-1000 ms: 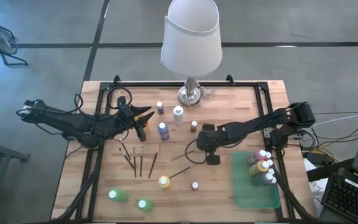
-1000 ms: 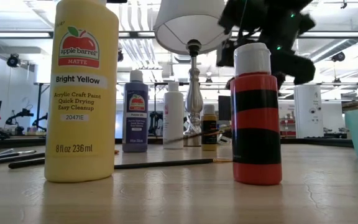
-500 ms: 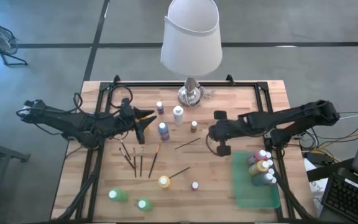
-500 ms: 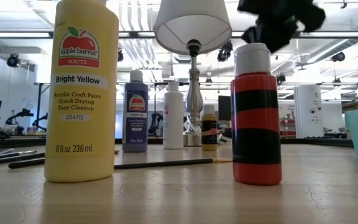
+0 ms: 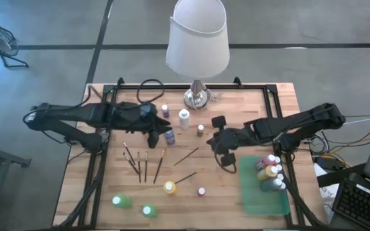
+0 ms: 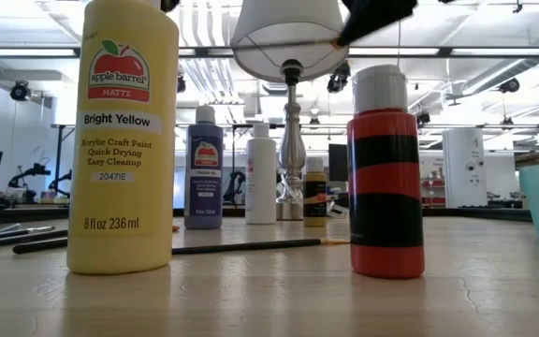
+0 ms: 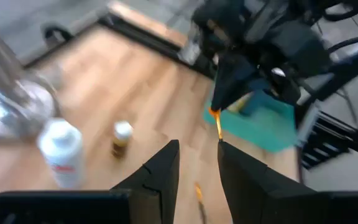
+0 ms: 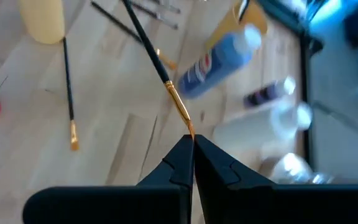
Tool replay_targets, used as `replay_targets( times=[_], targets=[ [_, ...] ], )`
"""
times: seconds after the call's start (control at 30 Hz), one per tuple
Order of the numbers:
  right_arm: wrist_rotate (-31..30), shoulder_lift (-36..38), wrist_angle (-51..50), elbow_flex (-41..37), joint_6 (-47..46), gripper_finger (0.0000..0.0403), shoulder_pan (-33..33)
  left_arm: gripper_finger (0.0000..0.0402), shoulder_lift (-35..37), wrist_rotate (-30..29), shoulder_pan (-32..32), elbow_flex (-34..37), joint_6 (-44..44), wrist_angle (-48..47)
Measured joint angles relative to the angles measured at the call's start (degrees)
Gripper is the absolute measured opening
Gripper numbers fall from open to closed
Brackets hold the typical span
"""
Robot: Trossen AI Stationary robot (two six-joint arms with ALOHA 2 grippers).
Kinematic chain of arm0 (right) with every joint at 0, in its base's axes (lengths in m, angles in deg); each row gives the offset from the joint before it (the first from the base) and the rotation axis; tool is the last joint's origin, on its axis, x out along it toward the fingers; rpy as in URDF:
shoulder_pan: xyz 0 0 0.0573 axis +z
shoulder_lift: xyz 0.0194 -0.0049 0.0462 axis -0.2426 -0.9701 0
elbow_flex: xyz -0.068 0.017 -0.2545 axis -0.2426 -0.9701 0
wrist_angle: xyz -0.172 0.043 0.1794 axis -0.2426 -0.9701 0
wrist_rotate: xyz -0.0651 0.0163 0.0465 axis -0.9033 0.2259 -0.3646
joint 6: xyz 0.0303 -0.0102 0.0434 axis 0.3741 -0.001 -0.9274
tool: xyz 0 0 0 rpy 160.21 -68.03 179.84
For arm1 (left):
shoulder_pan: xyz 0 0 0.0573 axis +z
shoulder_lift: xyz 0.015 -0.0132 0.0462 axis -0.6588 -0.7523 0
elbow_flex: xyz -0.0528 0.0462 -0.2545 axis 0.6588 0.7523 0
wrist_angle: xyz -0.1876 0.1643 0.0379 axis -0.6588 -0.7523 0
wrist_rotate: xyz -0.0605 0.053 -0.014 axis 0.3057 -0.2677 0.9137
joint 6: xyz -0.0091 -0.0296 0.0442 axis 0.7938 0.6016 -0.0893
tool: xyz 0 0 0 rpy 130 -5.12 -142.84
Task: Pick & Place Paint Supplies
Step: Put the gold paint brush into the yellow cup
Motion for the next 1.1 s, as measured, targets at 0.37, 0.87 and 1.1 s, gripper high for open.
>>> replay_targets(
  times=[0.37, 0.87, 1.1],
  targets=[
    [-13.13, -8.74, -0.12, 10.24, 10.59, 0.0008, 9.14, 0.0115, -9.97, 17.64, 1.88, -3.26, 6.57, -1.22],
    [-18.63, -10.83, 4.14, 13.31, 16.24, 0.0008, 11.14, 0.0115, -13.21, 25.97, 1.87, -3.29, 4.97, 5.14],
    [-18.65, -10.96, 8.56, 13.30, 20.44, 0.0008, 11.01, 0.0115, -13.20, 25.99, 1.87, -3.28, 4.87, 5.16]
  ],
)
